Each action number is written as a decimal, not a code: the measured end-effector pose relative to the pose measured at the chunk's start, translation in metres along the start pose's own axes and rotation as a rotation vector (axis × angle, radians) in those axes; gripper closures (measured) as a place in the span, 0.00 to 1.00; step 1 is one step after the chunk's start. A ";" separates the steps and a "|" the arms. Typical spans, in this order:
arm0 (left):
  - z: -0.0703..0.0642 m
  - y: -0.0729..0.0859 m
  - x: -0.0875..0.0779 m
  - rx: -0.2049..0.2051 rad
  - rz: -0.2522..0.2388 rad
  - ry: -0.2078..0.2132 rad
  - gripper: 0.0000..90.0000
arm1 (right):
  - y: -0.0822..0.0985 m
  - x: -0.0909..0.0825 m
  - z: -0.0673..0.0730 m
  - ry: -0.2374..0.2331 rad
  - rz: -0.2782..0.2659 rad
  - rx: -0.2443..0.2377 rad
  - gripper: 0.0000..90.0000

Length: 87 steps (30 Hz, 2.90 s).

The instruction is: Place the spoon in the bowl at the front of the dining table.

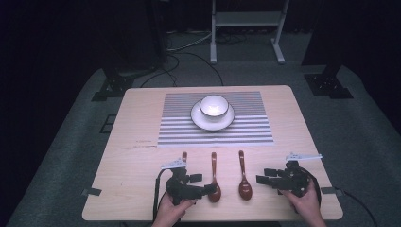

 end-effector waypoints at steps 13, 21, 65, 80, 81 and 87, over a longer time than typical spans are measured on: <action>-0.015 0.008 0.020 0.005 0.089 0.065 0.06 | 0.000 0.001 0.001 -0.001 0.003 -0.002 0.33; -0.020 0.013 0.027 0.002 0.132 0.089 0.06 | 0.000 0.001 0.001 -0.005 0.005 -0.002 0.33; -0.015 0.027 0.043 -0.031 0.222 0.094 0.06 | -0.065 0.012 0.027 -0.018 0.114 -0.058 0.32; -0.015 0.027 0.043 -0.019 0.225 0.087 0.06 | -0.091 0.039 0.036 0.056 0.125 -0.057 0.31; -0.015 0.027 0.043 -0.016 0.225 0.086 0.06 | -0.092 0.040 0.036 0.062 0.125 -0.059 0.31; -0.015 0.027 0.043 -0.020 0.223 0.091 0.06 | -0.099 0.051 0.039 0.081 0.139 -0.066 0.31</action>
Point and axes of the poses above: each handheld gripper's, and its own axes: x roughly forward along the jaws, y roughly out of its underside, z roughly to its left, the point moved 5 cm from there along x, roughly forward along the jaws, and after that the axes turned 15 degrees about z, right-handed, at the moved point
